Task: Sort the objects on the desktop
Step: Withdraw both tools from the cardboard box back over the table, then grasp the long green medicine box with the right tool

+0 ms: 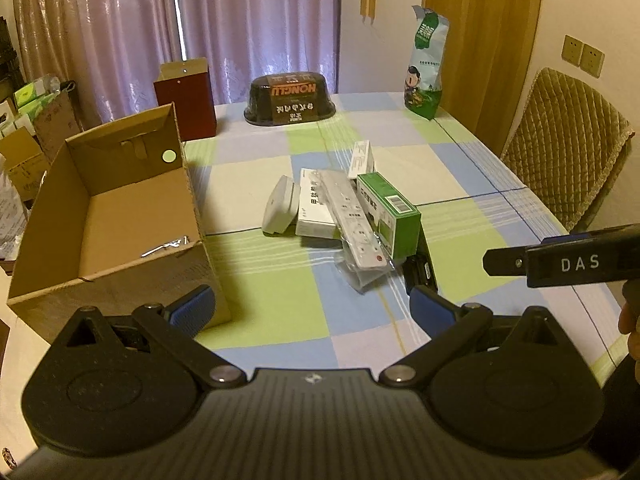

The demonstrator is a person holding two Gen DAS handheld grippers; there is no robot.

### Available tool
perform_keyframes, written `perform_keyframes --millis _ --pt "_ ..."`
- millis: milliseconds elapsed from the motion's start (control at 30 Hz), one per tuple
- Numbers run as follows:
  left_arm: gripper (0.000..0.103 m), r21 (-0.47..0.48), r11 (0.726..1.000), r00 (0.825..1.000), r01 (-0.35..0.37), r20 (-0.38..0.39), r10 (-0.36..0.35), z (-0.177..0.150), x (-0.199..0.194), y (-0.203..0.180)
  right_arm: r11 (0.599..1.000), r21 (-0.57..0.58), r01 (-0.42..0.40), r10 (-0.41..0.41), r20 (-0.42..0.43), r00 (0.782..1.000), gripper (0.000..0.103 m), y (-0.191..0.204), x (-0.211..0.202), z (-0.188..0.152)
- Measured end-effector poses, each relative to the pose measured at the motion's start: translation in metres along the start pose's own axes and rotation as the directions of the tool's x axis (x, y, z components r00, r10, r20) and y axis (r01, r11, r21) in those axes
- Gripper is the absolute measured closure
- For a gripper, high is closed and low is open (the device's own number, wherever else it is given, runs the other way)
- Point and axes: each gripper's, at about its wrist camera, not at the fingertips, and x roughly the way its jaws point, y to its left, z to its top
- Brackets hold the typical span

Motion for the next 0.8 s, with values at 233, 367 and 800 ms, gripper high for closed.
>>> perform_keyframes --millis 233,367,800 --pt "0.001 0.031 1.000 1.000 -0.007 -0.011 0.007 -0.002 0.020 -0.005 1.000 -0.026 0.009 -0.008 0.019 1.000 0.021 0.002 0.014 0.009" --pt "0.001 0.047 0.999 1.000 -0.002 -0.020 0.003 -0.005 0.036 -0.008 0.999 -0.046 -0.012 0.013 0.019 1.000 0.021 0.005 0.033 0.017" --pt "0.004 0.071 0.997 0.999 0.022 -0.033 -0.020 -0.013 0.082 -0.011 0.990 -0.138 -0.037 0.041 0.028 0.999 0.039 0.021 0.103 0.043"
